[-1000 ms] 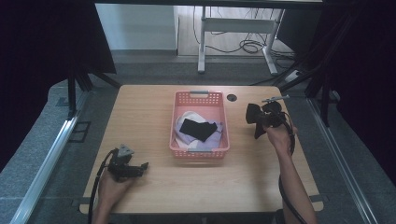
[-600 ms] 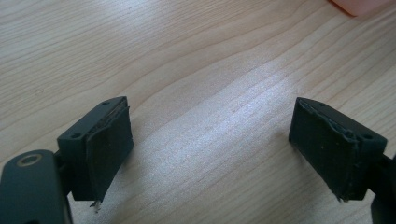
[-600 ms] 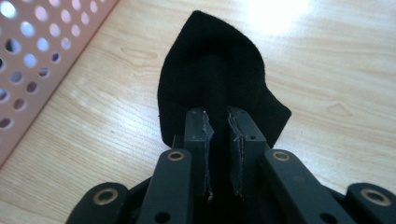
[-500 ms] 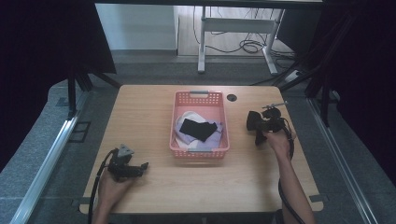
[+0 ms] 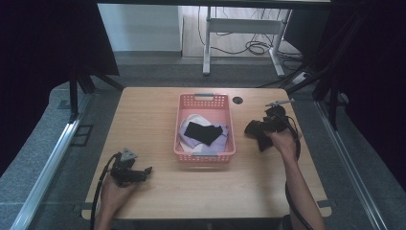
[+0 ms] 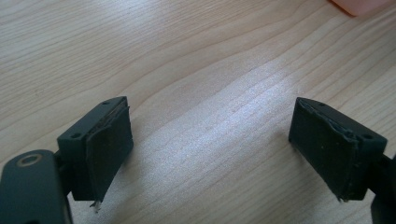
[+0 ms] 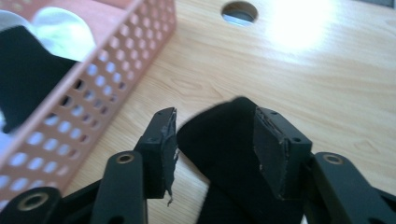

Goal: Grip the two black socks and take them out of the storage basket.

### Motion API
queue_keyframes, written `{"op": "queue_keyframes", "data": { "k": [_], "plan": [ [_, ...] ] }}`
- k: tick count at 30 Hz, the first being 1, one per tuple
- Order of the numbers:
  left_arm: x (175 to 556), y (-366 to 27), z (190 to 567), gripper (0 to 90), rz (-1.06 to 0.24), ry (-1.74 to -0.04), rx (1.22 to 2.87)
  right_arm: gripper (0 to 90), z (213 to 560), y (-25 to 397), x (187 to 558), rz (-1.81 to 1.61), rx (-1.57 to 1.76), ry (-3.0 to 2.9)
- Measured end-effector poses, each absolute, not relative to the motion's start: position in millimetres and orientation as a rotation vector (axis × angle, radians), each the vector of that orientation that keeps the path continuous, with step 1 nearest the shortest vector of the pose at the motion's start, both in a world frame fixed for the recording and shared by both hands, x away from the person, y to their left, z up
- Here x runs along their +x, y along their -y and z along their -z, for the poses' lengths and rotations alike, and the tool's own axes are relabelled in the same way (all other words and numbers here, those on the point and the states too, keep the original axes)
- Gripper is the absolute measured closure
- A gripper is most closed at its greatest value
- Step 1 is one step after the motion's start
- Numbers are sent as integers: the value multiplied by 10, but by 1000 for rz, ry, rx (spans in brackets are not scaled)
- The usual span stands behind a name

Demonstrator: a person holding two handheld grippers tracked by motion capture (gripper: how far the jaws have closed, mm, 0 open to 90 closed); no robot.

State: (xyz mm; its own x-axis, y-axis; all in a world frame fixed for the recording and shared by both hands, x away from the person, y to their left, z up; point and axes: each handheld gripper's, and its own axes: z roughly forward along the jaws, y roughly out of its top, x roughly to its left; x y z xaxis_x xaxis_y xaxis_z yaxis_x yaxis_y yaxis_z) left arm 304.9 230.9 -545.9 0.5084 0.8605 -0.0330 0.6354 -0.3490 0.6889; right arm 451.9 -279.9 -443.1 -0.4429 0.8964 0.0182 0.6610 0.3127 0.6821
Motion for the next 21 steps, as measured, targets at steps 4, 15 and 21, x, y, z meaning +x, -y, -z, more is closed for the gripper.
{"op": "queue_keyframes", "data": {
  "k": [4, 15, 21],
  "plan": [
    [3049, -2309, 5458, 133, -446, -1218, 2102, 472, 4338, 2699, 4510, -923, 1353, -2229],
    [3049, -2309, 5458, 133, -445, -1217, 2103, 459, 4168, 2288, 4507, -1006, 1243, -2290],
    [3050, -2311, 5458, 133, -447, -1215, 2105, 450, 4157, 2046, 4561, -1035, 1195, -2322]
  ]
}}
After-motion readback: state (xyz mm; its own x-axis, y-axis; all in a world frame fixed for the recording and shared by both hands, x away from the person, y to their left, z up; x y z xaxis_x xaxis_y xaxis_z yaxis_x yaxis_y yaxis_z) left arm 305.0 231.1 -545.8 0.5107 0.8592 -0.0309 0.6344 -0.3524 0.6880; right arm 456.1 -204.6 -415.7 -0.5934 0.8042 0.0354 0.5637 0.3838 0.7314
